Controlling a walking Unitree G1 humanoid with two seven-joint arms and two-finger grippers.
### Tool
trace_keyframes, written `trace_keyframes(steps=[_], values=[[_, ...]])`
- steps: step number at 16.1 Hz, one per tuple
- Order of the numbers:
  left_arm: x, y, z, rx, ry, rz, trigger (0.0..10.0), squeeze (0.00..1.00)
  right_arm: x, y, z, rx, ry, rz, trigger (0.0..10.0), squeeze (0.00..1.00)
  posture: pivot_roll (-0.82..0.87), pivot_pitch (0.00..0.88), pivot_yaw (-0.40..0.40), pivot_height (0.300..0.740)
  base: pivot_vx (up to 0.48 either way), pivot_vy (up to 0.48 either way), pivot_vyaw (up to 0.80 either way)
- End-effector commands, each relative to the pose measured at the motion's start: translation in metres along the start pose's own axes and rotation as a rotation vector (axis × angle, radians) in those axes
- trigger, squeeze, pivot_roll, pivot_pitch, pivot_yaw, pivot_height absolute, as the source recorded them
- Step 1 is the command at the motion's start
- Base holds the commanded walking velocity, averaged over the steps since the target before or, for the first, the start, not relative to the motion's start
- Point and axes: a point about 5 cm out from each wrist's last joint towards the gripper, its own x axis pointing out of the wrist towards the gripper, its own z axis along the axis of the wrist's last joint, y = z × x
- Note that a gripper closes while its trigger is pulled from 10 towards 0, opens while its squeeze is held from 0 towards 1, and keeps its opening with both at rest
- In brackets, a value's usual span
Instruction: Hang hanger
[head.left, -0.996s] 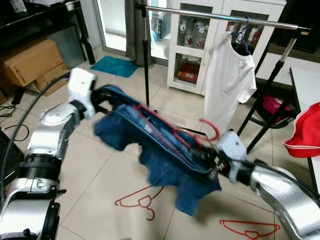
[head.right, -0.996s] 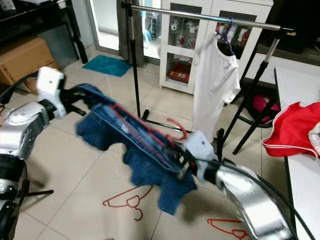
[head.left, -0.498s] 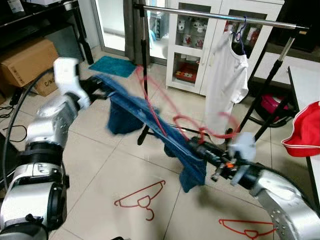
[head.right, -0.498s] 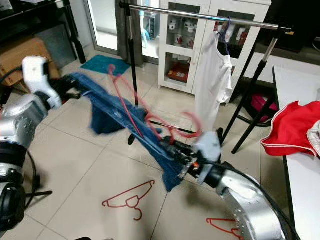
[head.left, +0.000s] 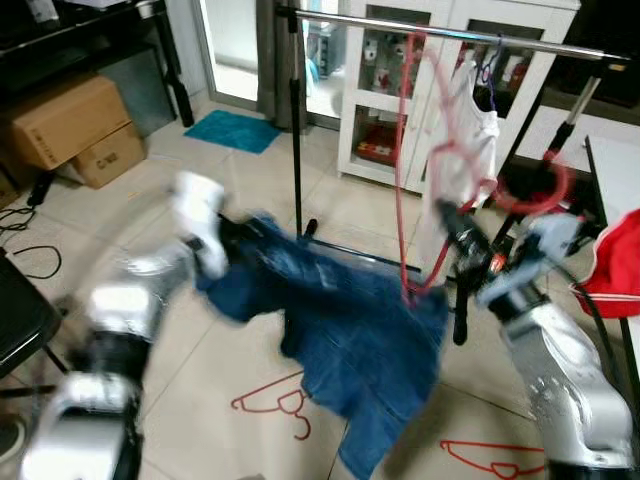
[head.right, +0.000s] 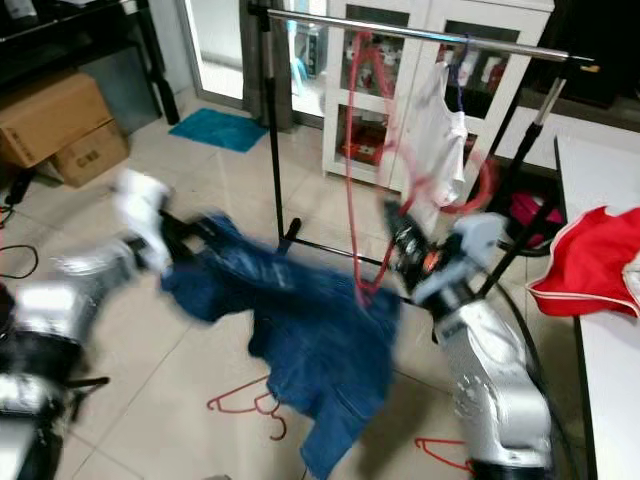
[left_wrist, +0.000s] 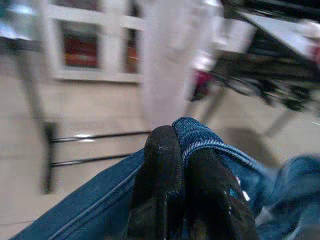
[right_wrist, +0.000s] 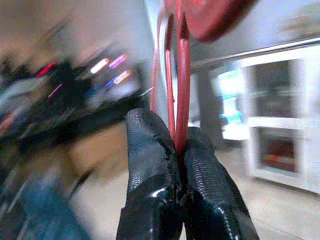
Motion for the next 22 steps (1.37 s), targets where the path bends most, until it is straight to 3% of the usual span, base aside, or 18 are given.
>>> trace_keyframes(steps=[1, 3, 4, 5, 6, 7, 8, 10, 11, 13, 15, 16, 19, 22], values=[[0.0, -0.013, 0.016, 0.028, -0.054, -0.069, 0.0, 0.0, -0.003, -0.014, 0.004, 0.029, -0.045, -0.122, 0.0, 0.0, -0.08, 0.0, 0.039, 0.74, 0.0, 0.0, 0.0], [-0.005, -0.024, 0.011, -0.004, -0.083, -0.079, 0.0, 0.0, -0.008, -0.024, 0.001, -0.003, -0.013, -0.196, 0.0, 0.0, -0.08, 0.0, 0.035, 0.74, 0.0, 0.0, 0.0], [-0.01, -0.023, 0.009, -0.027, -0.115, -0.021, 0.0, 0.0, -0.011, -0.024, -0.008, -0.033, 0.077, -0.211, 6.9, 0.0, -0.07, 0.0, 0.034, 0.74, 0.0, 0.0, 0.0], [-0.012, -0.023, 0.009, -0.033, -0.123, 0.002, 0.0, 0.0, -0.012, -0.025, -0.012, -0.032, 0.115, -0.223, 6.9, 0.0, -0.07, 0.0, 0.034, 0.74, 0.0, 0.0, 0.0], [-0.023, -0.021, -0.001, -0.041, -0.133, 0.175, 10.0, 0.0, -0.019, -0.018, -0.026, -0.116, 0.284, -0.173, 10.0, 0.0, -0.07, 0.0, 0.043, 0.74, 0.0, 0.0, 0.0], [-0.03, -0.03, -0.019, -0.07, -0.102, 0.255, 10.0, 0.0, -0.022, -0.01, -0.022, -0.119, 0.243, -0.181, 10.0, 0.0, -0.08, 0.0, 0.051, 0.74, 0.0, 0.0, -0.8], [-0.032, -0.038, -0.024, -0.093, -0.152, 0.319, 10.0, 0.0, -0.02, -0.002, -0.008, -0.11, 0.143, -0.165, 10.0, 0.0, -0.09, 0.0, 0.037, 0.74, 0.0, 0.0, -0.8], [-0.03, -0.049, -0.03, -0.065, -0.184, 0.41, 10.0, 0.0, -0.013, 0.009, -0.002, -0.064, 0.07, -0.159, 10.0, 0.0, -0.08, 0.0, -0.004, 0.74, 0.0, 0.0, -0.8], [-0.032, -0.052, -0.028, -0.029, -0.224, 0.479, 10.0, 0.0, -0.009, 0.013, 0.002, -0.191, 0.033, -0.156, 10.0, 0.0, -0.07, 0.0, -0.013, 0.74, 0.0, 0.0, -0.8], [-0.033, -0.054, -0.023, -0.033, -0.249, 0.511, 10.0, 0.0, -0.009, 0.015, -0.001, -0.164, 0.036, -0.175, 10.0, 0.0, -0.07, 0.0, -0.017, 0.74, 0.0, 0.0, -0.8], [-0.033, -0.063, -0.017, -0.01, -0.245, 0.413, 10.0, 0.0, -0.009, 0.013, -0.006, -0.105, 0.043, -0.182, 10.0, 0.0, -0.07, 0.0, -0.017, 0.74, 0.0, 0.0, -0.8], [-0.034, -0.069, -0.019, -0.078, -0.233, 0.321, 10.0, 0.0, -0.011, 0.013, -0.01, -0.105, 0.066, -0.195, 10.0, 0.0, -0.06, 0.0, -0.029, 0.74, 0.0, 0.0, -0.8], [-0.032, -0.069, -0.025, -0.084, -0.185, 0.326, 10.0, 0.0, -0.013, 0.013, -0.014, -0.12, 0.101, -0.197, 10.0, 0.0, -0.06, 0.0, -0.017, 0.74, 0.0, 0.0, -0.8], [-0.029, -0.063, -0.02, -0.033, -0.253, 0.442, 10.0, 0.0, -0.016, 0.009, -0.015, -0.106, 0.103, -0.226, 10.0, 0.0, -0.07, 0.0, -0.007, 0.74, 0.0, 0.0, -0.8]])
